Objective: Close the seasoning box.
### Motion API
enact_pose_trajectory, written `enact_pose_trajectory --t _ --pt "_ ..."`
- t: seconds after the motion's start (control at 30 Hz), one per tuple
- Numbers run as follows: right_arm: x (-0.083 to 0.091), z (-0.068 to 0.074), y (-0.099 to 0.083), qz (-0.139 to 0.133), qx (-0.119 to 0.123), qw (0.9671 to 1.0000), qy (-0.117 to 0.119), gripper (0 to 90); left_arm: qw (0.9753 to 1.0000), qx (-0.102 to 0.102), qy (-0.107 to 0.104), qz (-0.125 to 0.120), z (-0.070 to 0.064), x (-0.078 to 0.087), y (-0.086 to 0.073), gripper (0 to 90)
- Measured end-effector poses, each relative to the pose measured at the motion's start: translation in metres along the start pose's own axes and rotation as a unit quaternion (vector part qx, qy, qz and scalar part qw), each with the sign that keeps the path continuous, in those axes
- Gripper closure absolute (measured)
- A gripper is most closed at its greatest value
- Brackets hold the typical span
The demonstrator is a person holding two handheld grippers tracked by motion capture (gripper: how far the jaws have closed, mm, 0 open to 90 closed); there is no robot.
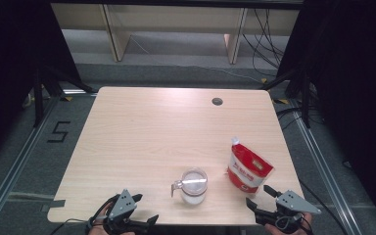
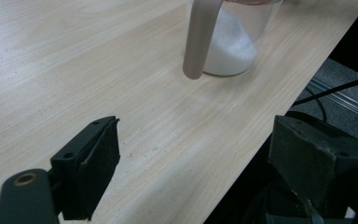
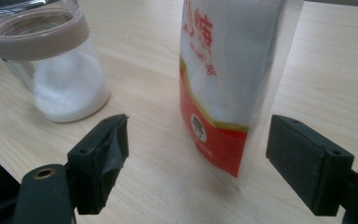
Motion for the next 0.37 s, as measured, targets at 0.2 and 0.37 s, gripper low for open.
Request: enact_pose_trajectory --t 0.2,0.37 --pt "-0.0003 0.0 0.0 -0.001 -0.001 1.0 0.001 21.4 1.0 -0.004 0.001 0.005 0.0016 0.001 -0.0004 15.8" --pt "-0.0014 -0.0016 0.0002 -0.004 0.01 0.9999 -0.003 20.8 0.9999 -0.013 0.003 0.011 0.004 0.0011 -0.0015 15.8"
Point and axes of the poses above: each handheld gripper's, and its own axes: x roughly backward along the jaws, y roughly out of its top, z roughly to its left, the point moved 6 cm from there along -x, roughly forward along the jaws, and after that the axes turned 2 degrees about -z, right-handed, at the moved point
